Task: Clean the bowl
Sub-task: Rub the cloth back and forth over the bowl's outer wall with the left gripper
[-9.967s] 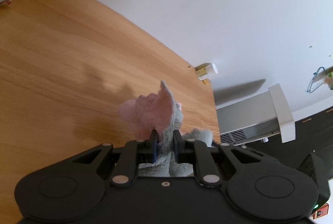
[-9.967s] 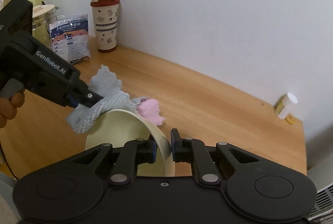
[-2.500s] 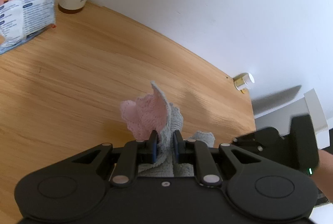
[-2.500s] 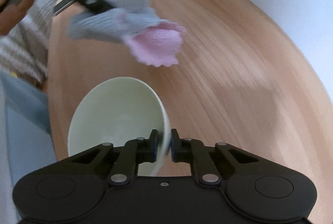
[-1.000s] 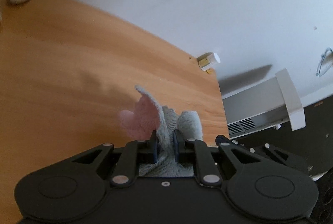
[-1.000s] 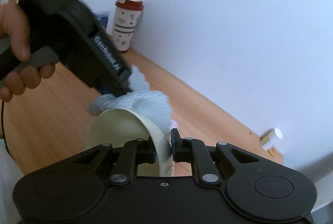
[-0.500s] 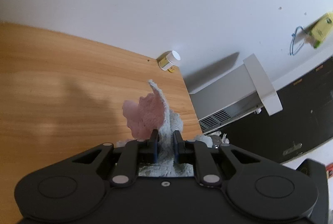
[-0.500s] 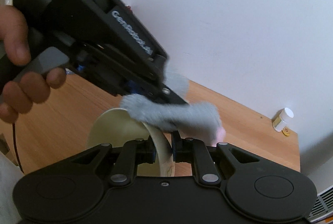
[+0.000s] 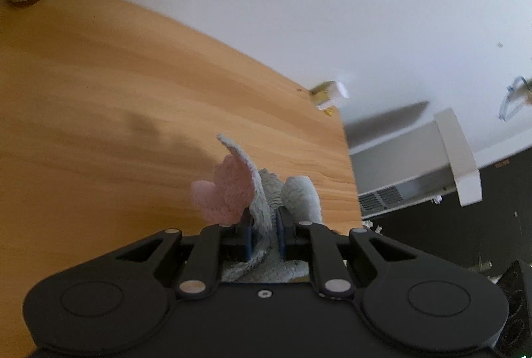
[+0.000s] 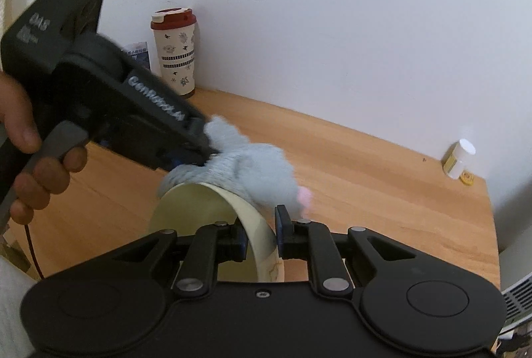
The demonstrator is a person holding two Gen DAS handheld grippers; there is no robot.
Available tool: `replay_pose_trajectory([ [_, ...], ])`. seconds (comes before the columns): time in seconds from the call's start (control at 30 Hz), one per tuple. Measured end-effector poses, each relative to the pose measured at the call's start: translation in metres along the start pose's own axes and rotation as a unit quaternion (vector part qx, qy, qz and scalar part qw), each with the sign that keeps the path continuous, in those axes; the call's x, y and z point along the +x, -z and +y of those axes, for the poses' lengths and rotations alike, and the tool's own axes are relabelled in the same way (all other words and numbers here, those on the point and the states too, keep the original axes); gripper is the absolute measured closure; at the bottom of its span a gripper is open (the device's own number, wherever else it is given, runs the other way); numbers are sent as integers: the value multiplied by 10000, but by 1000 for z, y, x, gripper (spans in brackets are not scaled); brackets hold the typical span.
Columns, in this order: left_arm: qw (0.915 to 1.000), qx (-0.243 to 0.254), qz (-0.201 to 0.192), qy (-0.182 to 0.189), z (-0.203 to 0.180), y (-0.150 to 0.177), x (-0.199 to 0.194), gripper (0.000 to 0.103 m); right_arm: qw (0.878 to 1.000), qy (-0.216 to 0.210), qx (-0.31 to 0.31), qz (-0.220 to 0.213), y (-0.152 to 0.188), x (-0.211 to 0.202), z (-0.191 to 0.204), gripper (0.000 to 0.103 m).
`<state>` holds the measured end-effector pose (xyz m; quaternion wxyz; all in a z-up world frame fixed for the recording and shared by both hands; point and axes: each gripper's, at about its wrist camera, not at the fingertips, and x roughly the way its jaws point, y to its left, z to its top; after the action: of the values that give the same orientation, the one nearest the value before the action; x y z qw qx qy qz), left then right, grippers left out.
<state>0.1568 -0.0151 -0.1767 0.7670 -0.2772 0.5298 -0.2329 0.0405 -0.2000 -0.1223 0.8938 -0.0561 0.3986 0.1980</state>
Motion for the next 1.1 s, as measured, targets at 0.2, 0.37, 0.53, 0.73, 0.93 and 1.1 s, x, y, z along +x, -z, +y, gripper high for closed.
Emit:
replay_pose_trajectory([
  [0.2, 9987, -501, 75, -49, 22, 8, 1, 91, 9999, 76, 142, -41, -9, 3, -22, 85],
  [0.37, 9981, -581, -109, 187, 19, 4, -4, 92, 9997, 63, 242, -10, -6, 3, -24, 85],
  [0.53, 9981, -428, -76, 448, 0, -1, -2, 91, 9998, -29, 203, 6, -9, 4, -24, 85],
  [0.73, 9975, 518, -6, 472, -43, 1, 4, 91, 9998, -158, 54, 88, -10, 7, -18, 85],
  [0.93, 9971, 661, -110, 373, -38, 7, 0, 90, 9997, -140, 182, 35, -11, 4, -23, 85],
  [1.1, 9995, 4, -147, 287, -7, 9, -2, 90, 9995, -85, 299, -20, -10, 1, -25, 85],
])
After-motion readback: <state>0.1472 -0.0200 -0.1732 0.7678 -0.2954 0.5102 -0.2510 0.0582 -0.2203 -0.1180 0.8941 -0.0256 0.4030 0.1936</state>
